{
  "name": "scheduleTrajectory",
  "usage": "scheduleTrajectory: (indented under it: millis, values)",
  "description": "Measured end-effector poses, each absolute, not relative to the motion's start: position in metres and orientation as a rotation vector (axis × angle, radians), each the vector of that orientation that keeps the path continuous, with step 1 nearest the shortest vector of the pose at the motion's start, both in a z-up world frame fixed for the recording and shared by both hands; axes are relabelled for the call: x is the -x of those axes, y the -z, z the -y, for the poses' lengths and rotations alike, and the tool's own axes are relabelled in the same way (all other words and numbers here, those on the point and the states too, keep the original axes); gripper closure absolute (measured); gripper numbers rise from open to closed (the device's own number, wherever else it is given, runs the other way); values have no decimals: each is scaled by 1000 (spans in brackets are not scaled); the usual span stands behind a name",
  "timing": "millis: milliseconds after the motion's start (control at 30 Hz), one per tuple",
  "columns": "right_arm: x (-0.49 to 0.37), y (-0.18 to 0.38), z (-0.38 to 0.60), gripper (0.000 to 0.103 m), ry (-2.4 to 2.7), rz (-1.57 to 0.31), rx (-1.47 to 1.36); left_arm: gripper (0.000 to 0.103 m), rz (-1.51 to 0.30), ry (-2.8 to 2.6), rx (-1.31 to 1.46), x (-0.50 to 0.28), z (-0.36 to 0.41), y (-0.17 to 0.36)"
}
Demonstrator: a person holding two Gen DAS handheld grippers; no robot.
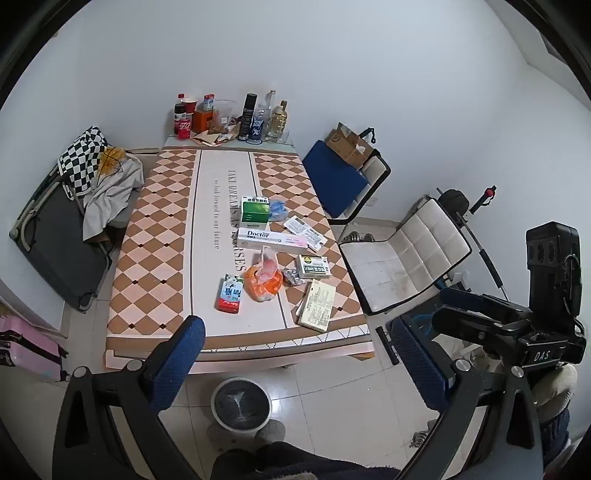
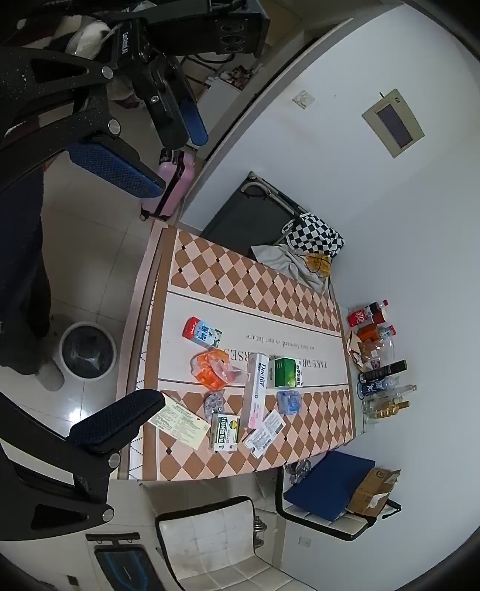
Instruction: Collect trash
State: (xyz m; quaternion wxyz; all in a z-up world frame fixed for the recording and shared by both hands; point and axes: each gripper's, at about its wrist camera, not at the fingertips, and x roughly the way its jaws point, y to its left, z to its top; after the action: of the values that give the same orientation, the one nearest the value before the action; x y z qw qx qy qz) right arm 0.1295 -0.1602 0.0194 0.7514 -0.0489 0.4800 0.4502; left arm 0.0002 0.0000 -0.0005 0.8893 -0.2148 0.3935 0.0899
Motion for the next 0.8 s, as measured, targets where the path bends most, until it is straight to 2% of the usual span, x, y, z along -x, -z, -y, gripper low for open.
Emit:
scheduleTrajectory:
  millis: [800]
  values:
    - [-136,-17,164,0,-984,-1087,65,0,-844,-108,511,-2,2,16]
